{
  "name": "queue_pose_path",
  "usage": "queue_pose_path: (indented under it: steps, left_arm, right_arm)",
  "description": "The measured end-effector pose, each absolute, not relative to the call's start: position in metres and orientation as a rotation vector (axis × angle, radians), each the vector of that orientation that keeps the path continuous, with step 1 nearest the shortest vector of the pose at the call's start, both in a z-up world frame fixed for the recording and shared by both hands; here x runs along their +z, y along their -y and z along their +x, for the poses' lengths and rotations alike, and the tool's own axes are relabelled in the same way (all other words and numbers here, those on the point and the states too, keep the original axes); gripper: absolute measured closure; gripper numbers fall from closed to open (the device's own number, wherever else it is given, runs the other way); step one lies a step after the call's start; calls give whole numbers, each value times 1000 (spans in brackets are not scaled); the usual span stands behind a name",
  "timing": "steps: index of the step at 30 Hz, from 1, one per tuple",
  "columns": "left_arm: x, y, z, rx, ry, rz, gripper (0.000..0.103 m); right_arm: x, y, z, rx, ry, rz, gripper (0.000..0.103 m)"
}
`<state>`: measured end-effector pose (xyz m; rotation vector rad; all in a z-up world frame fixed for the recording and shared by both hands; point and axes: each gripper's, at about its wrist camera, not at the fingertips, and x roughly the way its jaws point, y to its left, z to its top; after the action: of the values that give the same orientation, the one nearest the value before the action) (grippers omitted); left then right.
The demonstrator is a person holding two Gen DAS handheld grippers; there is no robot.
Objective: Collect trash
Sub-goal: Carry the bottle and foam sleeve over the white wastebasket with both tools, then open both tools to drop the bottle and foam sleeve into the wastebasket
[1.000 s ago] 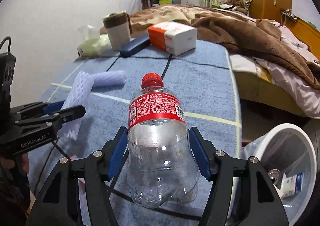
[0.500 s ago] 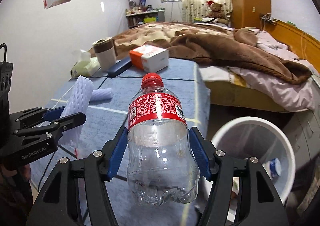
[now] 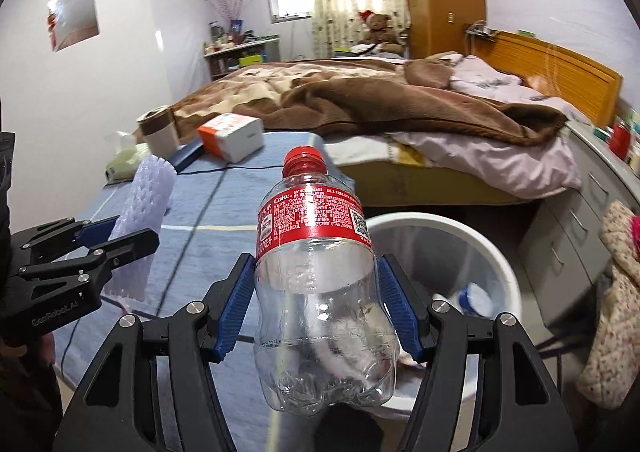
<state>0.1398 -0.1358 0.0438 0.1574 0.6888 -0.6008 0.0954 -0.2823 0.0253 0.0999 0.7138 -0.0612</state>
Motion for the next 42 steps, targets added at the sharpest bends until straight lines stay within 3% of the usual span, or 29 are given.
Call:
queue_pose_path:
  steps: [19, 36, 42]
  left_arm:
    - [16, 246, 123, -799, -759, 238, 65]
    - [-22, 287, 134, -815, -840, 287, 64]
    - [-23, 286, 137, -817, -839, 286, 50]
  right_arm:
    - [-3, 361, 81, -238, -788, 215, 39]
    - [-22, 384, 99, -258, -838, 189, 38]
    - [-24, 386, 103, -260, -837, 183, 38]
